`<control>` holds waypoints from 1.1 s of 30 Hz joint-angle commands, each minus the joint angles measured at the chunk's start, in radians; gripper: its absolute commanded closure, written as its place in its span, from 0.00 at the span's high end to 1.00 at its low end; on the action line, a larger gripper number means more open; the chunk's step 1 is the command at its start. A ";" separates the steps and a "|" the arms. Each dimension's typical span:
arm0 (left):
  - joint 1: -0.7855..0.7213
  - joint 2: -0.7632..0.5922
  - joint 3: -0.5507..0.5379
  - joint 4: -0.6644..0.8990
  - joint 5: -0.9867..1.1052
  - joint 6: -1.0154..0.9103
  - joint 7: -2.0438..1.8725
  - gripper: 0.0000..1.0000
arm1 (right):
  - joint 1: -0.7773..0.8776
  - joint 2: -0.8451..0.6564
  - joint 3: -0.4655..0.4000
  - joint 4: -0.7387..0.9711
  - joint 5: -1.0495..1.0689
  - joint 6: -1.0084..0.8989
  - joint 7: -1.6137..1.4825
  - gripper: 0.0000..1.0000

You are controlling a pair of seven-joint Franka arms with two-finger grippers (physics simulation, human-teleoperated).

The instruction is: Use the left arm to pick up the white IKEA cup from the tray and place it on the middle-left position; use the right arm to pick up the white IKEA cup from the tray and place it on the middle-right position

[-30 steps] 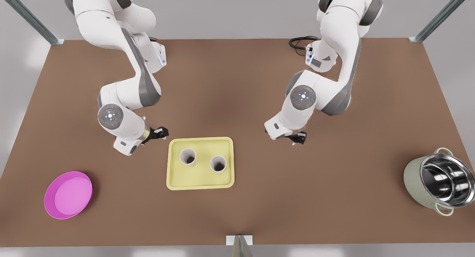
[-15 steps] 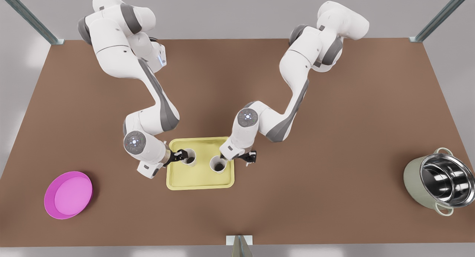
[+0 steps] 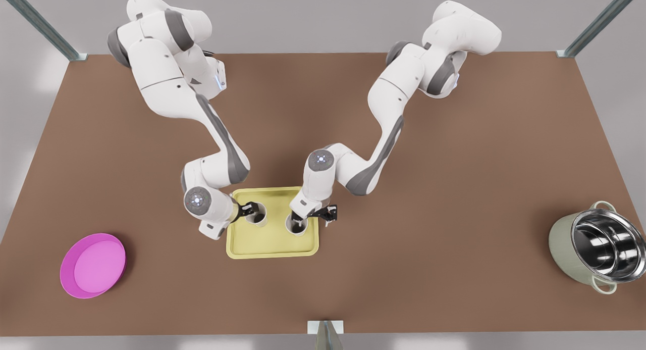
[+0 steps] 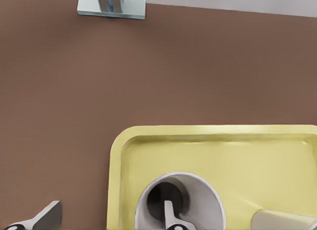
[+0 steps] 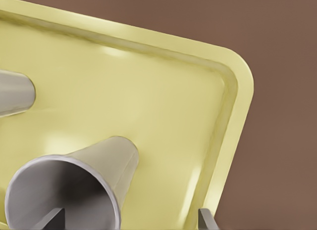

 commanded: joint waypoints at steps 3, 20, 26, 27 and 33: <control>-0.008 0.012 0.000 0.001 0.005 0.063 -0.172 1.00 | 0.012 0.014 0.002 -0.003 0.002 0.044 -0.044 1.00; -0.020 0.043 -0.001 0.001 0.012 0.062 -0.183 0.52 | 0.015 0.011 0.000 0.007 0.000 0.014 -0.036 0.16; -0.028 0.032 -0.006 0.001 0.010 -0.006 -0.187 0.21 | -0.096 -0.104 -0.007 0.064 -0.006 -0.258 -0.188 0.12; -0.028 0.024 -0.006 0.001 0.010 -0.025 -0.186 0.21 | -0.119 -0.104 -0.009 0.064 -0.007 -0.264 -0.241 0.12; -0.032 -0.039 -0.008 -0.002 0.007 -0.139 -0.184 0.20 | -0.261 -0.063 -0.010 0.115 -0.084 -0.257 -0.507 0.12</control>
